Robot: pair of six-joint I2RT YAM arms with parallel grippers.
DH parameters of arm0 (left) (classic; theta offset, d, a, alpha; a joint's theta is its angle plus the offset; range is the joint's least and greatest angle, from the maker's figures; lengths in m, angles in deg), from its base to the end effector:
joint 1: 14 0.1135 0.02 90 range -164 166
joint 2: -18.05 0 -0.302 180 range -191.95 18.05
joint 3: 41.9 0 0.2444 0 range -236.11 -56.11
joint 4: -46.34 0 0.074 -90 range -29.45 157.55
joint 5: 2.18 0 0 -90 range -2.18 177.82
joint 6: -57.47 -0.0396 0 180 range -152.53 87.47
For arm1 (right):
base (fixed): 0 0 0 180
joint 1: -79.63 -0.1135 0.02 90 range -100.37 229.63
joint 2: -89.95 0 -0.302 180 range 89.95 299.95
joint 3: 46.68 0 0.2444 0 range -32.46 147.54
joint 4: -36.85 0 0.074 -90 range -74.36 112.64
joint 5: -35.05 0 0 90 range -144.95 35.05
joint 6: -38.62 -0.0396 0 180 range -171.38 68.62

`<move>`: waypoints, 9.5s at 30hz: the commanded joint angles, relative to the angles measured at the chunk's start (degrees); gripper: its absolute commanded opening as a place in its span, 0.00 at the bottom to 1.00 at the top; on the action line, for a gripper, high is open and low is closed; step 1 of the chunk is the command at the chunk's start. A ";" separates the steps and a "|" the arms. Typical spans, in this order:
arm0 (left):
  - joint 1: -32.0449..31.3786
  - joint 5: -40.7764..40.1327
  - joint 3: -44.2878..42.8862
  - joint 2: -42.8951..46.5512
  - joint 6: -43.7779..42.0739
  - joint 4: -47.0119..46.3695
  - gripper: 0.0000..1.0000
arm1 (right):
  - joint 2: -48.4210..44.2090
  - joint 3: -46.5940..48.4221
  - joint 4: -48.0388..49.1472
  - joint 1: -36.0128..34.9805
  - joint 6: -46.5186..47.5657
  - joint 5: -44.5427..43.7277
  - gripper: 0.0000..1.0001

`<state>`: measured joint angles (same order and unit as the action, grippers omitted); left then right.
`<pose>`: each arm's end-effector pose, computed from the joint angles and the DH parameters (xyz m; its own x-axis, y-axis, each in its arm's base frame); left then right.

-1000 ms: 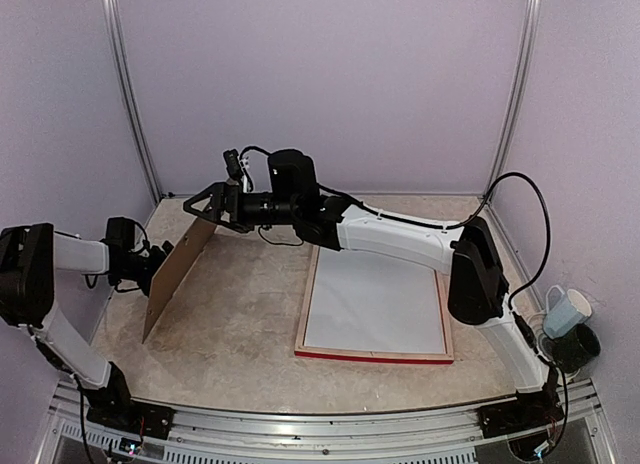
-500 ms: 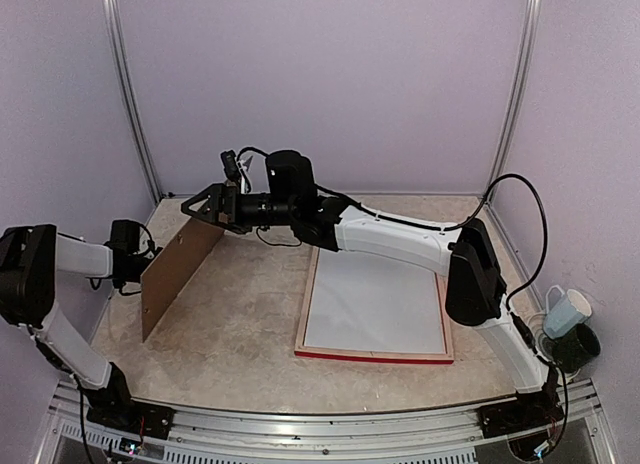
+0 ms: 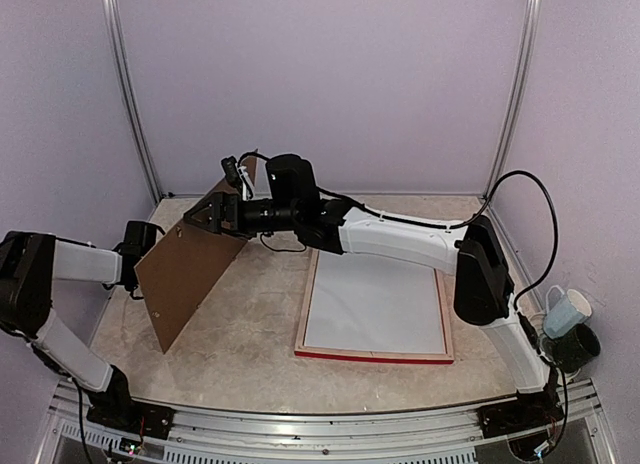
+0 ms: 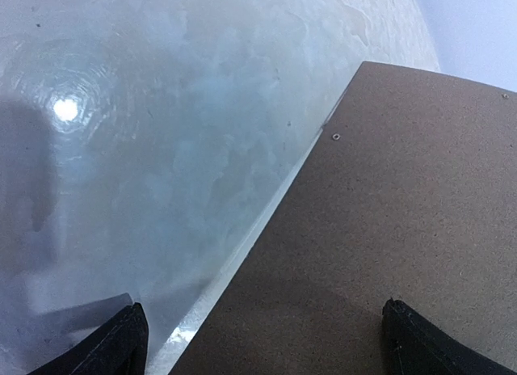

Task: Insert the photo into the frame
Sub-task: Turn over the backboard.

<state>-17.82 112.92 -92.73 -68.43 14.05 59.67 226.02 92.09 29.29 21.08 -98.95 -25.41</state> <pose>0.2704 -0.0349 0.1896 -0.7630 -0.6083 -0.2187 -0.3144 0.6448 -0.6967 0.2910 0.5132 0.3253 -0.7668 -0.0230 -0.6414 -0.6411 0.0769 0.7636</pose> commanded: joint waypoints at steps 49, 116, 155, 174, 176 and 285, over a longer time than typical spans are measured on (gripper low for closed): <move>3.45 8.00 -26.87 18.14 -4.57 21.06 0.99 | 7.83 5.60 -5.00 -2.32 5.02 -4.58 0.99; -9.28 -8.47 -34.30 23.38 -23.59 40.30 0.97 | 7.28 1.66 -7.69 -3.16 7.16 -6.70 0.99; -26.90 -34.68 -44.65 14.24 -30.62 53.87 0.32 | 7.63 2.80 -9.53 -3.16 7.68 -7.65 0.99; -27.70 -35.75 -45.07 10.98 -31.83 54.45 0.00 | 6.84 2.48 -10.78 -3.16 8.89 -7.54 0.99; -27.59 -35.59 -45.38 10.86 -31.73 54.26 0.00 | 6.27 1.70 -10.78 -3.16 9.27 -7.80 0.99; -25.09 -12.42 22.47 33.00 28.07 -55.92 0.00 | -50.36 -83.94 -3.85 49.57 22.63 -11.21 0.94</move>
<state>-40.59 106.74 -72.21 -38.26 38.69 13.75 174.40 8.88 19.85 69.41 -77.12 -43.22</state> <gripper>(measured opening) 0.026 0.946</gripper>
